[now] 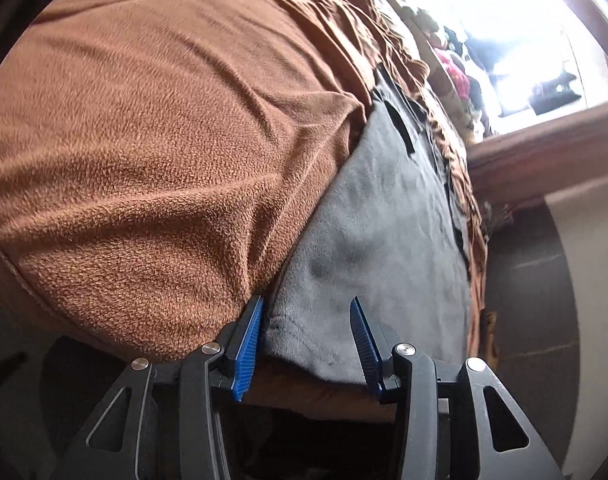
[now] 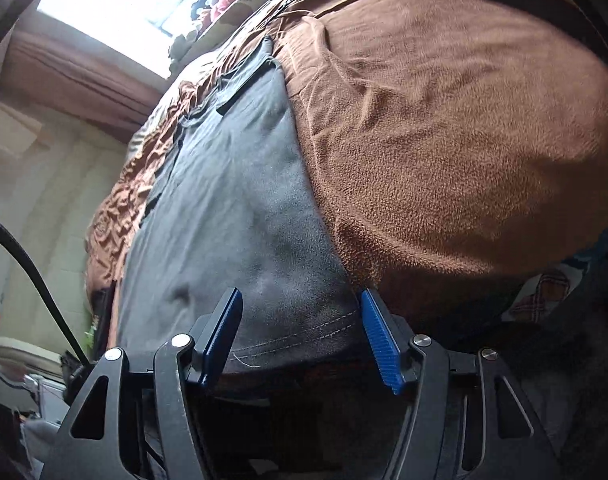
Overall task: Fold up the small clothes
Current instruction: 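Grasp the shirt hem with both grippers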
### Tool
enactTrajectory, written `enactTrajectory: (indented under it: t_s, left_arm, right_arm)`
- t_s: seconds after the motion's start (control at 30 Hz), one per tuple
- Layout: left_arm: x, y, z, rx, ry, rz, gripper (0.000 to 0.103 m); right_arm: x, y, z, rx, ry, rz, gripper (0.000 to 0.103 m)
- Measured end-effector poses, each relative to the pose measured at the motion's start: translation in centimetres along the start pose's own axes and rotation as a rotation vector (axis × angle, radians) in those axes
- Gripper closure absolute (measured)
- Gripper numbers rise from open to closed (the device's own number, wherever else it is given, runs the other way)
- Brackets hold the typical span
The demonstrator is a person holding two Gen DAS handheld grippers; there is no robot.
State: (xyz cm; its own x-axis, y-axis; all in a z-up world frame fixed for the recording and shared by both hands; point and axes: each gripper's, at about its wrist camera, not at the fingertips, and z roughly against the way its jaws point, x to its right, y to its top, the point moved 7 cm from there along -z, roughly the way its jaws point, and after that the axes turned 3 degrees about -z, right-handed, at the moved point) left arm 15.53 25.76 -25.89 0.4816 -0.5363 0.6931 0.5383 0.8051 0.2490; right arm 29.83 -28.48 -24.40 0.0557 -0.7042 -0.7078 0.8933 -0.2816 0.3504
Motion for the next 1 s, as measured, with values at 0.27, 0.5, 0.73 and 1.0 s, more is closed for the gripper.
enactTrajectory:
  t_s: [0.27,0.5,0.73,1.0]
  left_arm:
    - [-0.7,-0.3,0.3,0.005,-0.005,0.075,0.08]
    - [-0.8,-0.3,0.5,0.012,0.025,0.059,0.088]
    - [-0.3,-0.3,0.6,0.014,0.009,0.047,0.089]
    - [0.1,-0.3,-0.3,0.014,0.019,0.037,0.089]
  right_arm:
    - [2.7,-1.2,0.1,-0.001,0.018,-0.072,0.043]
    - [2.2,-1.6,0.2,-0.005,0.123,-0.094,0.043]
    - [1.1,-0.6,2.3,0.075,0.236,-0.068,0.043]
    - [1.9,-1.0,-0.8,0.042,0.19,-0.099,0.045]
